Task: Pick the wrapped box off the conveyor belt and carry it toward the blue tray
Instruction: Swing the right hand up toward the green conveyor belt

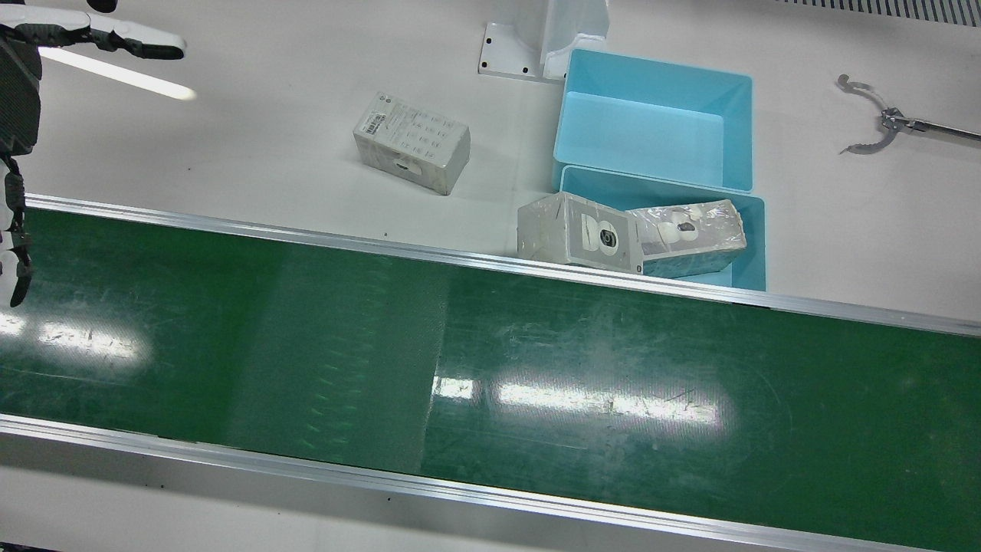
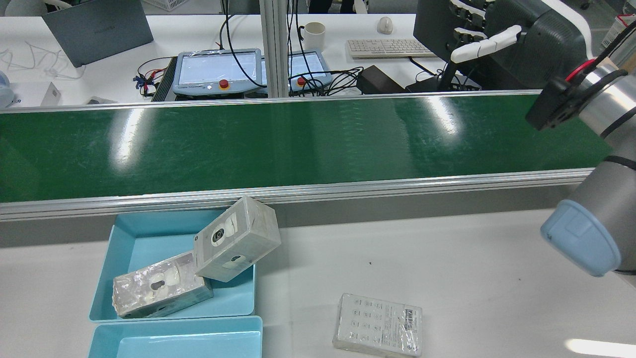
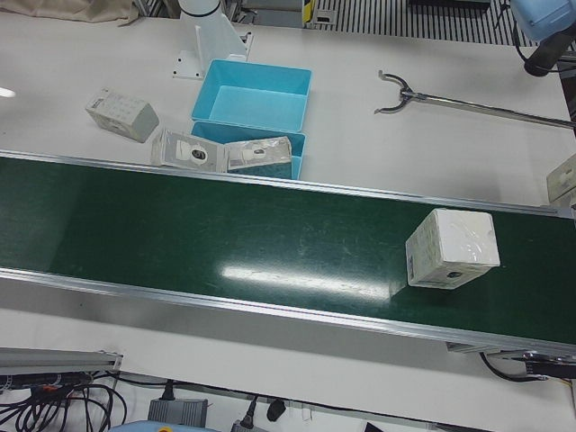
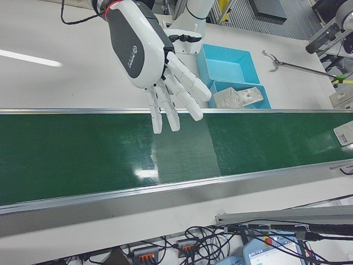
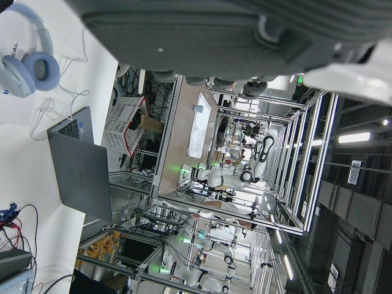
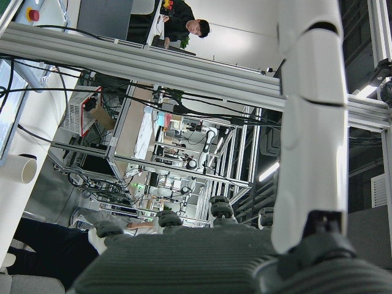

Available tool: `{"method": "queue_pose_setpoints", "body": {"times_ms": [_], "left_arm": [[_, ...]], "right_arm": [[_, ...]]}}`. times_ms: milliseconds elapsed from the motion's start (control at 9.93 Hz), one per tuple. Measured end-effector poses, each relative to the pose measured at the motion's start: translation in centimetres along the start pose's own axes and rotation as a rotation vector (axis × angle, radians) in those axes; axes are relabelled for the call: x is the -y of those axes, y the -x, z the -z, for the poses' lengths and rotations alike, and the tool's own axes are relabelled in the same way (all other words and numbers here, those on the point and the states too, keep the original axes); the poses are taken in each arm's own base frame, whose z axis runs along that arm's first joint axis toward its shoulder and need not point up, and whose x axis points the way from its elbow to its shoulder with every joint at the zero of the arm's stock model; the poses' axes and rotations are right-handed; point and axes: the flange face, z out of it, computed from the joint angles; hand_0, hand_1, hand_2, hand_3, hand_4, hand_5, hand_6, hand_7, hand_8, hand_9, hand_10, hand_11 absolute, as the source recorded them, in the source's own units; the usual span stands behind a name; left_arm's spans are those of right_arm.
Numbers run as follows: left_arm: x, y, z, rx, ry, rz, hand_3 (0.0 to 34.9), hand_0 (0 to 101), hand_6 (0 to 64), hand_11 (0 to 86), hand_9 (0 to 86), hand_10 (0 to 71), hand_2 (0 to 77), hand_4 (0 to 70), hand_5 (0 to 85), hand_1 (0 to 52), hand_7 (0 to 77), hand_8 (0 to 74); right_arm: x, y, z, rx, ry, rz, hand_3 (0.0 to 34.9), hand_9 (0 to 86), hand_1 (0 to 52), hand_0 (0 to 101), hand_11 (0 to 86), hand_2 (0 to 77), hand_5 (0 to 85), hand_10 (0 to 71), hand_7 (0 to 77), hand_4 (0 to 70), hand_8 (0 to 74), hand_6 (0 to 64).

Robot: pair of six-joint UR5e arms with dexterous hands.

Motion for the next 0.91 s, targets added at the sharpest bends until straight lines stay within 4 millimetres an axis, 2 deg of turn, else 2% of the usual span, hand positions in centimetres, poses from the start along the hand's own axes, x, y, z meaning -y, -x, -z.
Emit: {"method": "queue_pose_setpoints", "body": {"times_ms": [403,503,705,805,906], "left_arm": [[0.0,0.0,0.0,0.0,0.0,0.0,0.0,0,0.0,0.0,0.0,0.0,1.1,0.0,1.1,0.0,0.0,0.0],[0.0,0.0,0.0,0.0,0.0,0.0,0.0,0,0.0,0.0,0.0,0.0,1.1,0.0,1.1,0.0,0.0,0.0],[0.0,0.0,0.0,0.0,0.0,0.0,0.0,0,0.0,0.0,0.0,0.5,0.5,0.0,1.1,0.0,0.0,0.0],[0.0,0.0,0.0,0.0,0.0,0.0,0.0,0,0.0,0.0,0.0,0.0,0.5,0.0,1.1,0.0,0.0,0.0],[0.0,0.0,0.0,0.0,0.0,0.0,0.0,0,0.0,0.0,0.0,0.0,0.5,0.0,1.1,0.0,0.0,0.0]], "right_arm": [[-1.2,-1.5,0.1,-0.027,0.03,-0.079,29.3,1.1,14.7,48,0.5,9.3,1.6,0.0,0.5,0.0,1.1,0.0],[-1.4,-1.7,0.0,-0.032,0.034,-0.087,28.0,1.1,14.7,48,0.5,10.4,1.6,0.0,0.5,0.0,1.1,0.0],[-1.4,-2.3,-0.1,-0.042,0.032,-0.092,27.7,1.1,14.7,48,0.5,10.4,1.6,0.0,0.5,0.0,1.1,0.0],[-1.3,-2.7,-0.4,-0.049,0.029,-0.091,25.4,1.1,14.7,48,0.5,10.9,3.8,0.0,0.5,0.0,1.1,0.0],[-1.4,-3.1,-1.1,-0.053,0.026,-0.088,25.4,1.1,14.7,48,0.5,10.9,3.8,0.0,0.5,0.0,1.1,0.0]]}}
